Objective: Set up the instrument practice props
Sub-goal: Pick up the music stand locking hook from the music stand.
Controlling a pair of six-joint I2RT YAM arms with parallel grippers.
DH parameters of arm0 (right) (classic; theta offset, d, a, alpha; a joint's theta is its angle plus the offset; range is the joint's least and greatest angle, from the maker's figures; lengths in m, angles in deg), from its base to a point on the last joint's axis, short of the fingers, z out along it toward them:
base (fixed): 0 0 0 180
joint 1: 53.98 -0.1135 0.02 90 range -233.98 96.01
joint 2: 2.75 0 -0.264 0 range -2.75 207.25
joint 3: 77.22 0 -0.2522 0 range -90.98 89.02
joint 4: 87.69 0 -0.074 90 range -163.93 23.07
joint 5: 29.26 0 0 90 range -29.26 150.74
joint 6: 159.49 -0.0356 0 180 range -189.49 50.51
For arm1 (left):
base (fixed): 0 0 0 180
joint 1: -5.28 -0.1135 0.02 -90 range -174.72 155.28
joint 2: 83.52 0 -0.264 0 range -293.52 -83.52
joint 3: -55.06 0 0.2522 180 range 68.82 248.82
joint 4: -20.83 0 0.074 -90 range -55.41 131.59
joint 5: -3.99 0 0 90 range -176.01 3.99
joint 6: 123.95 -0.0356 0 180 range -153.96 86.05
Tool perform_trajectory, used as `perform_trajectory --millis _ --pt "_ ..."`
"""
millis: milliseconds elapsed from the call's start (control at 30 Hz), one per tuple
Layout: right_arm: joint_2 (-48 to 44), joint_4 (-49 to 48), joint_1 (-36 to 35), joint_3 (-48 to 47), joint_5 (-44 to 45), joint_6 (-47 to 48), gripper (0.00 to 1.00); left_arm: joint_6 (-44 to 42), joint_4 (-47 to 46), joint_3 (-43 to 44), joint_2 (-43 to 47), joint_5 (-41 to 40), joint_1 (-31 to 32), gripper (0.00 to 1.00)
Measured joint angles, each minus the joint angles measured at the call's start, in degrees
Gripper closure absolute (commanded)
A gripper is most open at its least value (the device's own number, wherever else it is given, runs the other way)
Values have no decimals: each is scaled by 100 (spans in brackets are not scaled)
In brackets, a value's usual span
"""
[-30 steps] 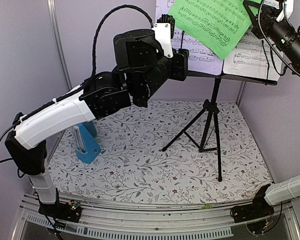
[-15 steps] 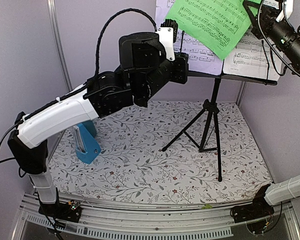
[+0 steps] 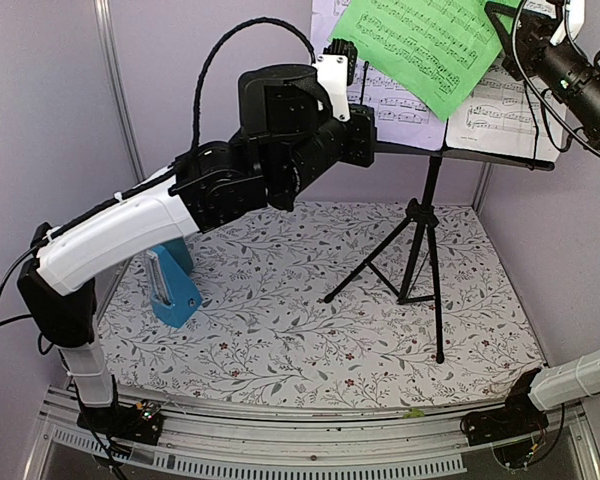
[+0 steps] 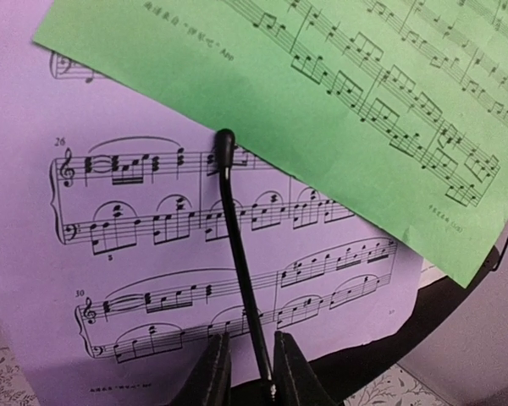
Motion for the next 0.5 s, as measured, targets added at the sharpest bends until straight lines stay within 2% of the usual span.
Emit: perform_trajectory --millis 267,500 --pt "33 2 0 0 -9 129 100 -59 -24 -2 -2 90 -7 95" --pt "46 2 0 0 -46 286 100 -131 -195 -103 0 114 -11 100"
